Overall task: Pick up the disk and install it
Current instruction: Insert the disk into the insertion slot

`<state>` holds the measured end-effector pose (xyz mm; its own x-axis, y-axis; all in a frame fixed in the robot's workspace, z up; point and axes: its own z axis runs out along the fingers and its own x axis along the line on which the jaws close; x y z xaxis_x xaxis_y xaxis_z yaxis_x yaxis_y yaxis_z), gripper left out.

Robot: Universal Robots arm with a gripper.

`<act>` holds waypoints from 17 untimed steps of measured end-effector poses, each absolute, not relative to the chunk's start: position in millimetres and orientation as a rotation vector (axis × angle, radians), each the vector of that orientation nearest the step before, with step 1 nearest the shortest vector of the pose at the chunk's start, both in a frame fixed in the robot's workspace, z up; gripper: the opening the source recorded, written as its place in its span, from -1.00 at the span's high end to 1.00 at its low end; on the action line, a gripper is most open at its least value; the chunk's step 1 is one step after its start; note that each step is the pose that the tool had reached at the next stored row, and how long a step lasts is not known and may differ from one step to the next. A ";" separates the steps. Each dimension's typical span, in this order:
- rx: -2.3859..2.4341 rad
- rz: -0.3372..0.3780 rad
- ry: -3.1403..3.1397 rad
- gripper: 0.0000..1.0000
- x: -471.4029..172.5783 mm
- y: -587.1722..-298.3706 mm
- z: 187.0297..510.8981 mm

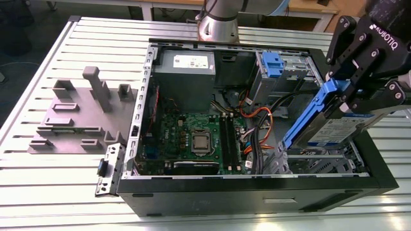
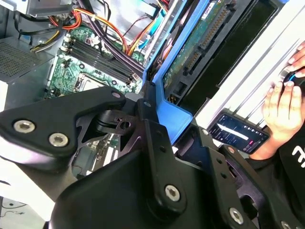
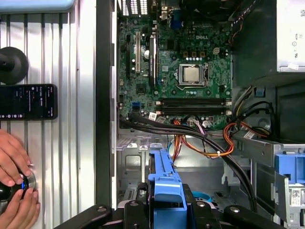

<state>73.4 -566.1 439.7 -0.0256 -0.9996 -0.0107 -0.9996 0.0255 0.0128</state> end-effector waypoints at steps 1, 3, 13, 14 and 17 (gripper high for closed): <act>2.192 -0.026 -2.249 0.27 73.4 -566.4 438.9; 2.192 -0.026 -2.249 0.27 74.0 -566.8 437.1; 2.192 -0.026 -2.249 0.27 75.1 -568.9 426.8; 2.192 -0.026 -2.249 0.27 75.1 -569.1 425.8; 2.192 -0.026 -2.249 0.27 75.1 -569.8 422.9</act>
